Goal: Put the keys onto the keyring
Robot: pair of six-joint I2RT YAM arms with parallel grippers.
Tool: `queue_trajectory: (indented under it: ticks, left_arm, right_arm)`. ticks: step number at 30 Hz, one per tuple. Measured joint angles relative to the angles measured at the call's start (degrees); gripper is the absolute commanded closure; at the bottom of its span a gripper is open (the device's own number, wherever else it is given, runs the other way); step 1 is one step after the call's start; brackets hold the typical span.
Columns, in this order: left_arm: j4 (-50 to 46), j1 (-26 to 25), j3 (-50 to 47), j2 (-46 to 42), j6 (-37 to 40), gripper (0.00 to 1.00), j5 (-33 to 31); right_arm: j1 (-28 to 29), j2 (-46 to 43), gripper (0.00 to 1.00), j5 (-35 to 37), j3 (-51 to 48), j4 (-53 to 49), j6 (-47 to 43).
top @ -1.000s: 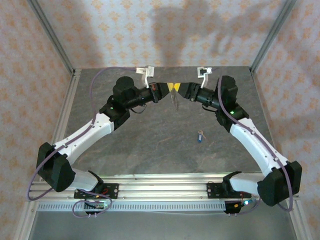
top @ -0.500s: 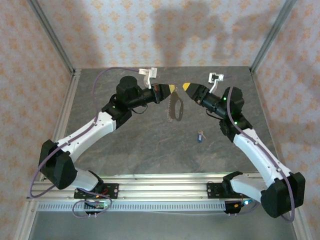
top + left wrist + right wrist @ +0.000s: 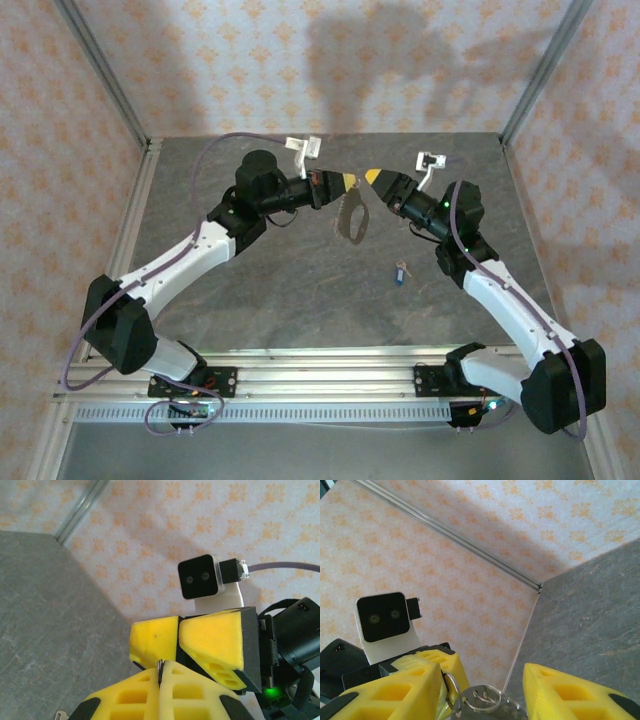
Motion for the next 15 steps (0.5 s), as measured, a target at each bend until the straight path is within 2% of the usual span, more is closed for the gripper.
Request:
queue_trajectory:
  ticks: [15]
  left_arm:
    - [0.04,2.80,3.28,4.24,0.15,1.00,9.62]
  right_arm:
    - [0.00,0.00,0.63,-3.78,-1.75,2.32,-0.70]
